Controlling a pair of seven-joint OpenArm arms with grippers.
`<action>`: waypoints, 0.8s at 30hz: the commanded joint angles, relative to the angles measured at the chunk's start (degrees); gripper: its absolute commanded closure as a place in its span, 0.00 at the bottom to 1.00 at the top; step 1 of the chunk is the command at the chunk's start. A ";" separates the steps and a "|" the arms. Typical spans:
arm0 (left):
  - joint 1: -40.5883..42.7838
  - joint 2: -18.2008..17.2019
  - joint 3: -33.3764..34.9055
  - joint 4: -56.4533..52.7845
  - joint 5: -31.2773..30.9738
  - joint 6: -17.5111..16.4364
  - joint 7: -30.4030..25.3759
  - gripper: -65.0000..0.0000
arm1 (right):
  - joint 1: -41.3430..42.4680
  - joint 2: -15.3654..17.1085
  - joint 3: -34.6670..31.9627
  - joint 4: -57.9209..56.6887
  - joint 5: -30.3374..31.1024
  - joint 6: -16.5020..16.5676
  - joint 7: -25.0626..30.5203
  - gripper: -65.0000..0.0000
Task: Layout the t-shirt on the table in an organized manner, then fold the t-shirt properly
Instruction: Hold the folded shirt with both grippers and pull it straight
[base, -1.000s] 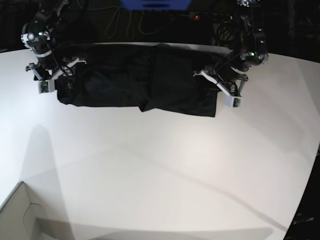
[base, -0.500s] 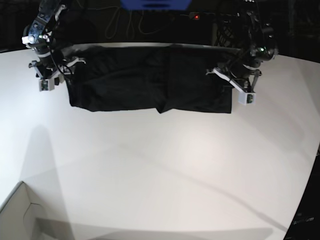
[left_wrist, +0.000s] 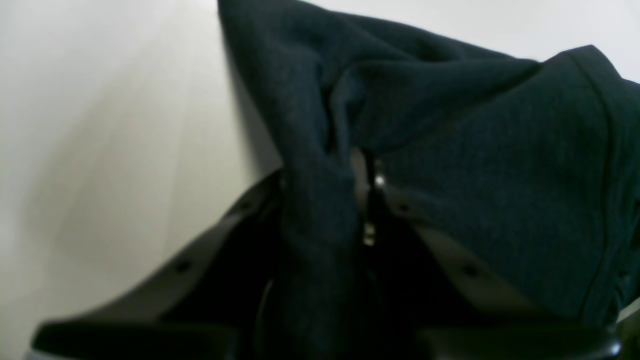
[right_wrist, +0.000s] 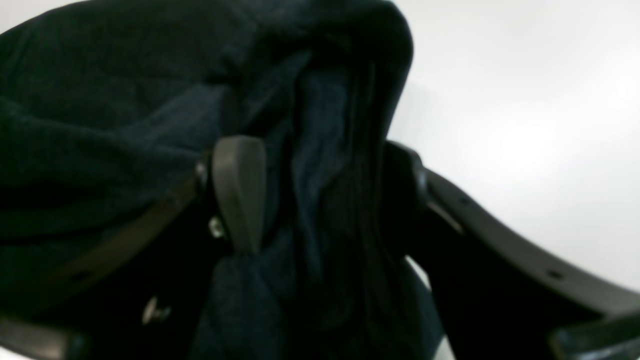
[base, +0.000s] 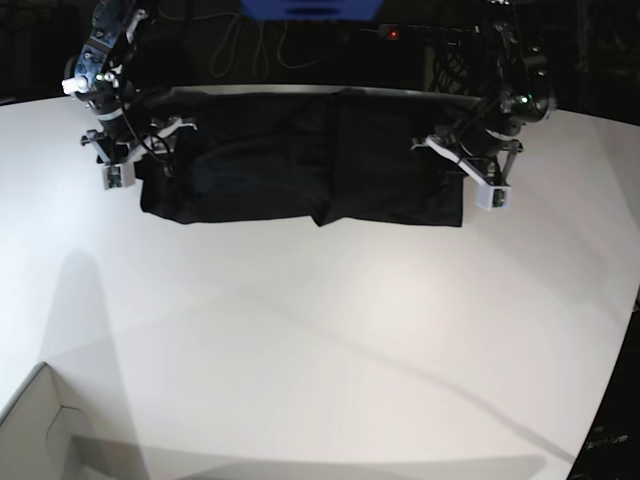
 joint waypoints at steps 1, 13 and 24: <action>-0.33 -0.22 -0.09 1.15 -0.45 -0.25 -0.63 1.00 | 0.13 0.28 0.23 0.68 0.09 0.19 -0.15 0.44; -0.33 0.04 -0.09 1.15 -0.45 -0.25 -0.63 1.00 | -0.31 0.19 -0.03 0.85 0.35 0.19 -0.24 0.44; -0.33 -0.05 -0.09 1.06 -0.45 -0.25 -0.63 1.00 | 0.74 -0.60 -4.34 0.85 0.44 0.19 -7.01 0.44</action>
